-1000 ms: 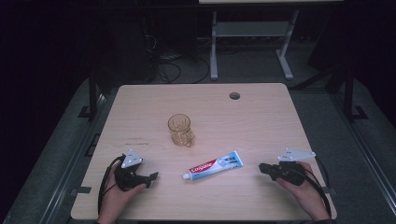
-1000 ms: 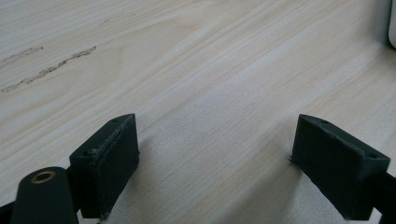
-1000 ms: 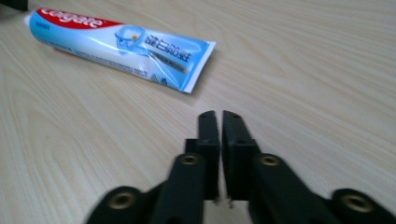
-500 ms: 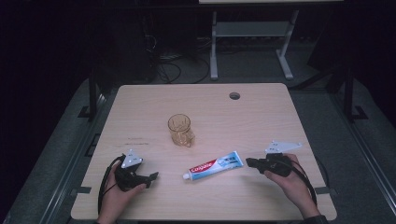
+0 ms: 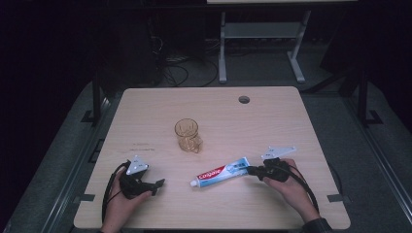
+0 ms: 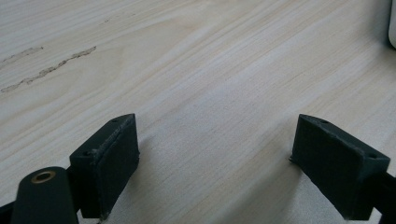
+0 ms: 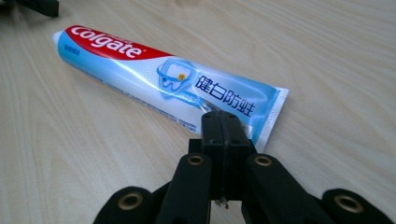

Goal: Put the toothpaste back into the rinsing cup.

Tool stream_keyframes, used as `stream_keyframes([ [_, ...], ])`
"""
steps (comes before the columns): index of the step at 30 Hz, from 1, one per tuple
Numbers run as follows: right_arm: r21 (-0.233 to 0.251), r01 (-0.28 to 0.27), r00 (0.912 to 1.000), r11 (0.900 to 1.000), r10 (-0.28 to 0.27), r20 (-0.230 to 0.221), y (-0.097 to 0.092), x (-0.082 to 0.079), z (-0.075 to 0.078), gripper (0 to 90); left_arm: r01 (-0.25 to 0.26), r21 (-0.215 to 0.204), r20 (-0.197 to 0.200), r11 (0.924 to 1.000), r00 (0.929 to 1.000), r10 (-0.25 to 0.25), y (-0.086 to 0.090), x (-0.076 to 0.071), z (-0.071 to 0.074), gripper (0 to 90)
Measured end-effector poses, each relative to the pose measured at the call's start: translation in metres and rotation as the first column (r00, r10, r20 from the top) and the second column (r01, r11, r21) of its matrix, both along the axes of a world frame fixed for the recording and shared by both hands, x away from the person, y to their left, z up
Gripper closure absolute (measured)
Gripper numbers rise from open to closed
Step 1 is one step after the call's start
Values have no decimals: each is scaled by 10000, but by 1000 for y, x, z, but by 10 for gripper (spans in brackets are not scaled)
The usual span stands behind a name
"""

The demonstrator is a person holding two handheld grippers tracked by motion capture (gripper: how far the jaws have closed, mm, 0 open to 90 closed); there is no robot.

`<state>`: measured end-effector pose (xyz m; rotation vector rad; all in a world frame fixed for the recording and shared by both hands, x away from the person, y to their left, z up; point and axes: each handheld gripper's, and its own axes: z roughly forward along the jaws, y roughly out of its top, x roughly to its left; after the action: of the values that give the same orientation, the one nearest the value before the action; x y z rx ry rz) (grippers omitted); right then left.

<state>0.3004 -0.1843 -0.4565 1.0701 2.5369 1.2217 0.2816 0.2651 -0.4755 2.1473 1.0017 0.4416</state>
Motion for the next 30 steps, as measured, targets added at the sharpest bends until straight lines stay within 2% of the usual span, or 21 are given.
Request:
stream_keyframes([
  [7, -325, -135, 9997, 9994, 129, -186, 7, 2, -10, 899, -2, 11, -11, 10000, 10000, 2, 0, 0, 0, 137],
  [14, -379, -170, 9997, 9991, 164, -164, 9, 4, -11, 899, -6, 15, -12, 10000, 10000, 6, 0, 0, 0, 138],
  [30, -650, -311, 9995, 9974, 309, -31, 28, 17, -12, 899, -10, 20, -13, 10000, 10000, 10, 0, 0, 0, 139],
])
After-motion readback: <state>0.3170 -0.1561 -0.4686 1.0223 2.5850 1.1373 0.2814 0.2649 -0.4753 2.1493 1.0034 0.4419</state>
